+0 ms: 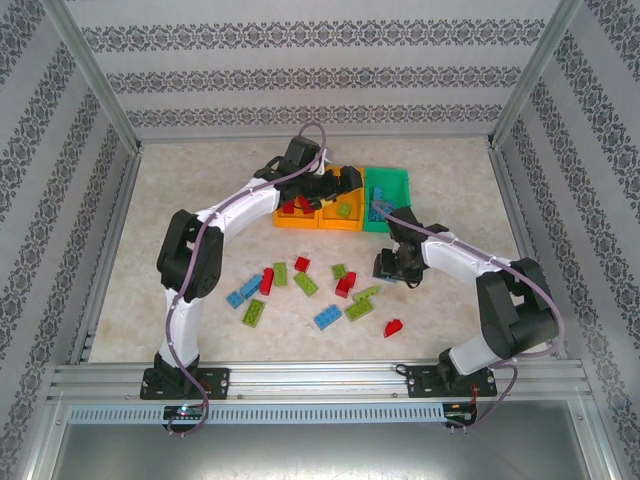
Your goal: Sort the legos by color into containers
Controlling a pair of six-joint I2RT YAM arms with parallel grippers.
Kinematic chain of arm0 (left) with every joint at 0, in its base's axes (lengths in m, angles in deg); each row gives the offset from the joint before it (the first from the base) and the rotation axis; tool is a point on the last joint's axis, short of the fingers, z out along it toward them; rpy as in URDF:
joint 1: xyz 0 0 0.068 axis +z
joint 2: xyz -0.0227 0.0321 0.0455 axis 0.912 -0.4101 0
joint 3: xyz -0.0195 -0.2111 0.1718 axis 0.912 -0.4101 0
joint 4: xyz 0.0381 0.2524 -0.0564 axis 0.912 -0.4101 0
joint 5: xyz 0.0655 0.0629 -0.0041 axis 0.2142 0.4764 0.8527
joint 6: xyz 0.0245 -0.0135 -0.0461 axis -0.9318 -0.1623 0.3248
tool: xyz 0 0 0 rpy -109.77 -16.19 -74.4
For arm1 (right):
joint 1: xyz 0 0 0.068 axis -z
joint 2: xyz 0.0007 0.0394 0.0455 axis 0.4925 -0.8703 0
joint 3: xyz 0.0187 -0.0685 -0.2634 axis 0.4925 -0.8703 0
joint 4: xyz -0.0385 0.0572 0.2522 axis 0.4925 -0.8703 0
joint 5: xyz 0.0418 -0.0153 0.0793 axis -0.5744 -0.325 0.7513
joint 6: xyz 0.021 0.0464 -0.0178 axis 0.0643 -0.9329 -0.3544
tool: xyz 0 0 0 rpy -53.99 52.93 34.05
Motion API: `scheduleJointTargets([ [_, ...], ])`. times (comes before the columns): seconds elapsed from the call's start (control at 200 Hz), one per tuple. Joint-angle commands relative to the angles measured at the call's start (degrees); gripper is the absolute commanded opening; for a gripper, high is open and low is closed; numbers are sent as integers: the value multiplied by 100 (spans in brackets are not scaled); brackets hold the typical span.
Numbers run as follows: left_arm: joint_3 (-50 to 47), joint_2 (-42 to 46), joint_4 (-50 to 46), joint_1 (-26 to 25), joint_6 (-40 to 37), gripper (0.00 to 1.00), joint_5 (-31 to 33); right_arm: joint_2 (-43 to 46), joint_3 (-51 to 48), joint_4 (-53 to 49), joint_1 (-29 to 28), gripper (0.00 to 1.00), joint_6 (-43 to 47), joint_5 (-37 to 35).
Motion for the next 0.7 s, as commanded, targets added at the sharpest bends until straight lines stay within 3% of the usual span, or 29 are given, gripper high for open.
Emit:
scheduleJointTargets([
  [0.0,-209,361,279,87,-107,100,107,325,72,-171,21,58,100,-111],
  [0.265,-676,770,184,194,-295,100,326,509,-19,-189,-91,78,-612,23],
  [0.51,-991,968,190,316,-353,100,335,50,103,-102,-259,84,-884,-237],
  [0.694,-1306,1253,95,370,-478,100,506,-441,236,-106,-262,83,-874,-437],
])
